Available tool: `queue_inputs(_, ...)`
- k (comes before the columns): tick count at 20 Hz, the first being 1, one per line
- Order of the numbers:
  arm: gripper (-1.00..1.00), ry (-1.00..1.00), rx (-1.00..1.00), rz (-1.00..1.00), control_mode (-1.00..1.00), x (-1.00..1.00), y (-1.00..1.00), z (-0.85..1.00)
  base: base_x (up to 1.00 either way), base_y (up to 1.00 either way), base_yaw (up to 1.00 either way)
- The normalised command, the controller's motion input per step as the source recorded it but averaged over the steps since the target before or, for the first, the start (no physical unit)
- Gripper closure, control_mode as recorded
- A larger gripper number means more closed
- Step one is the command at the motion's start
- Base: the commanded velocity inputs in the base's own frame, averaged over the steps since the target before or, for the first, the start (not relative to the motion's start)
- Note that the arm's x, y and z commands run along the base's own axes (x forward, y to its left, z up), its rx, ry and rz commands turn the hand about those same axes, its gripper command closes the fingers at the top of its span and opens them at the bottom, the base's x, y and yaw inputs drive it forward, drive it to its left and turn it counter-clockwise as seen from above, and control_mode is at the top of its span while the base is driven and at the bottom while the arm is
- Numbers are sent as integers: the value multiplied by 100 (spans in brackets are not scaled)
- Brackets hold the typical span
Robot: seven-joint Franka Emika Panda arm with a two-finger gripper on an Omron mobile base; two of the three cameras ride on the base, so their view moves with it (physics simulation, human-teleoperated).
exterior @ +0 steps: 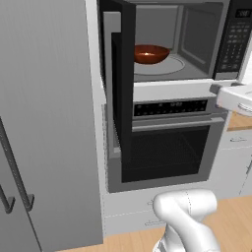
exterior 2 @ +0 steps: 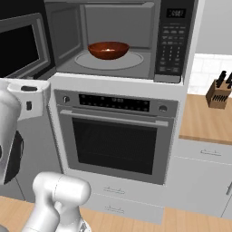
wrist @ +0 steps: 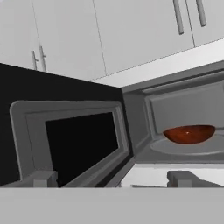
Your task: Open the microwave, place the bowl with waffle inside the microwave, then close the microwave door and turn it on.
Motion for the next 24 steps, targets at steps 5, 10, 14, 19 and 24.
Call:
queue_inputs(5,-100,-18,-1,6,-100,-63,23,6,0,0,0)
queue_inputs(10,-100,-22,0,2,-100,-61,13,0,0,0,0)
queue_inputs(14,-100,-28,0,1,-100,-61,6,11,0,0,0)
queue_inputs(19,-100,-20,-4,0,-100,-33,55,10,0,0,0)
queue_inputs(24,-100,-7,-13,0,-100,-40,66,0,0,0,0)
